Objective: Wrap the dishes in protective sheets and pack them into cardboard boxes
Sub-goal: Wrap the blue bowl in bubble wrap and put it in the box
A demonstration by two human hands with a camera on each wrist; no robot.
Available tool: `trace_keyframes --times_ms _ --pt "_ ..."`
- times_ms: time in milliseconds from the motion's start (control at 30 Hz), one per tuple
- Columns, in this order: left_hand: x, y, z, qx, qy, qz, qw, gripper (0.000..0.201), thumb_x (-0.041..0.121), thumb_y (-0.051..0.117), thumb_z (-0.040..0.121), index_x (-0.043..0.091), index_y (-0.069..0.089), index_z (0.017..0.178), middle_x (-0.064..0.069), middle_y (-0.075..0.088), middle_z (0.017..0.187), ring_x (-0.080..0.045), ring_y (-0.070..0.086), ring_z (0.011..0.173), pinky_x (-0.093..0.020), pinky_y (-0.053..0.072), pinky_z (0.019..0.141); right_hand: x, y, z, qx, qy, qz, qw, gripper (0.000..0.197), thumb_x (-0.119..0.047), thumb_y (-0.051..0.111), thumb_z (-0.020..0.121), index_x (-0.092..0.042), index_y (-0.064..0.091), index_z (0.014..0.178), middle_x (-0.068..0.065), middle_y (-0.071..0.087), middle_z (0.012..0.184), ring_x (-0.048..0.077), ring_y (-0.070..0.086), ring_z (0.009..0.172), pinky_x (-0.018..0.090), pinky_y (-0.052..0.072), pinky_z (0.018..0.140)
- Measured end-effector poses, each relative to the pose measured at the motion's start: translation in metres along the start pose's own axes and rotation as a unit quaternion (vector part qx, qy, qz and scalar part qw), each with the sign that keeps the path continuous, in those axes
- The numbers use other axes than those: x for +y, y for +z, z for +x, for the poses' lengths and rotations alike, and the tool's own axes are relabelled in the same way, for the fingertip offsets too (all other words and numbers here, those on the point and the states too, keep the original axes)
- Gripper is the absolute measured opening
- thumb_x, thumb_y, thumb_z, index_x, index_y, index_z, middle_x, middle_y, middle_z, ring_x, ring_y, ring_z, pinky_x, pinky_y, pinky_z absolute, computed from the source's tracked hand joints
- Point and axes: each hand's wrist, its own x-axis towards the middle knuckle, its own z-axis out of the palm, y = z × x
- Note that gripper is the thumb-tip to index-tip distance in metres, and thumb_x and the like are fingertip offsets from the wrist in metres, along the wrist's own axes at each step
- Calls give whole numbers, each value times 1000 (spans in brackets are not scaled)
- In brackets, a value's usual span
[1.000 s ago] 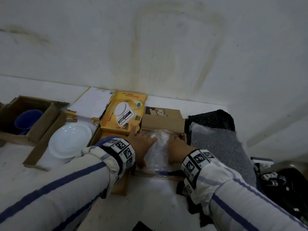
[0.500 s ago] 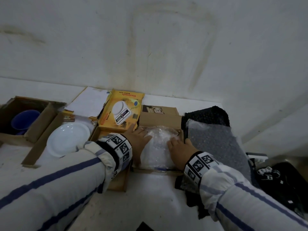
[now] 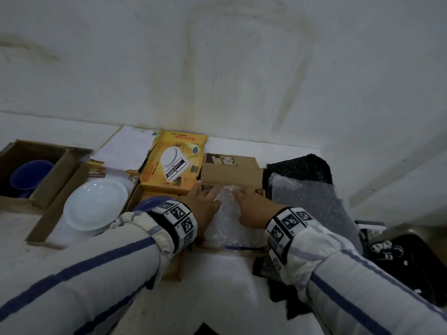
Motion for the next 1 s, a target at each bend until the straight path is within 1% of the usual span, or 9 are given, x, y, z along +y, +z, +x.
trace_keyframes --times_ms 67,200,267,367,467,567,667,767,1000 --pt "-1 0 1 -11 2 -4 1000 98 44 77 68 16 25 145 -13 6 158 -33 11 145 -57 -4 115 0 5 6 -11 18 22 1000 80 -10 52 91 -10 0 151 16 15 152 32 34 135 37 39 105" --pt "-2 -1 3 -40 -10 -30 999 96 42 76 71 21 20 147 -9 11 158 -29 10 146 -64 -5 111 1 6 18 -25 61 1 998 85 -15 54 89 -10 -4 151 18 17 149 33 41 130 39 42 104" --pt "-1 -2 3 -42 -16 -36 998 96 40 75 72 23 18 147 -8 11 158 -29 10 146 -67 -4 110 2 2 18 -44 53 -25 997 86 -18 55 89 -9 -4 151 19 26 145 32 45 126 36 45 99" --pt "1 -1 3 -39 -21 -34 998 95 39 75 71 24 19 147 -8 11 157 -29 11 146 -68 -4 110 7 -13 8 -25 5 -46 999 61 -10 51 91 -5 25 146 17 49 131 30 55 114 32 47 86" --pt "1 1 6 -47 -15 -26 998 101 42 77 68 24 17 147 -10 11 157 -31 11 145 -69 -5 107 16 -24 -9 -3 -14 -123 992 41 -3 47 89 -9 49 130 14 43 135 32 48 118 39 46 94" --pt "1 2 7 -33 -14 -20 999 102 43 78 65 24 20 146 -11 16 155 -32 16 144 -69 -4 107 16 -13 -24 -77 4 -204 976 37 -8 56 88 -7 49 124 17 38 134 33 49 113 36 45 83" --pt "2 1 7 -34 -13 -14 999 101 42 78 65 22 20 145 -12 17 155 -32 18 143 -68 -4 108 11 3 -26 -69 18 -209 975 47 -14 64 85 -8 48 129 15 36 134 35 46 119 41 45 93" --pt "2 0 5 -35 -15 -12 999 100 41 78 65 23 21 146 -12 17 155 -31 17 143 -67 -5 109 8 7 -24 -46 14 -261 964 48 -21 64 85 -9 50 130 14 38 135 35 37 125 46 34 102" --pt "-2 3 6 -57 -7 -29 998 103 45 76 67 25 15 147 -9 7 158 -30 6 146 -69 -6 107 13 7 -18 -60 35 -284 956 41 -35 65 81 -14 59 116 10 47 129 34 29 127 50 23 103"
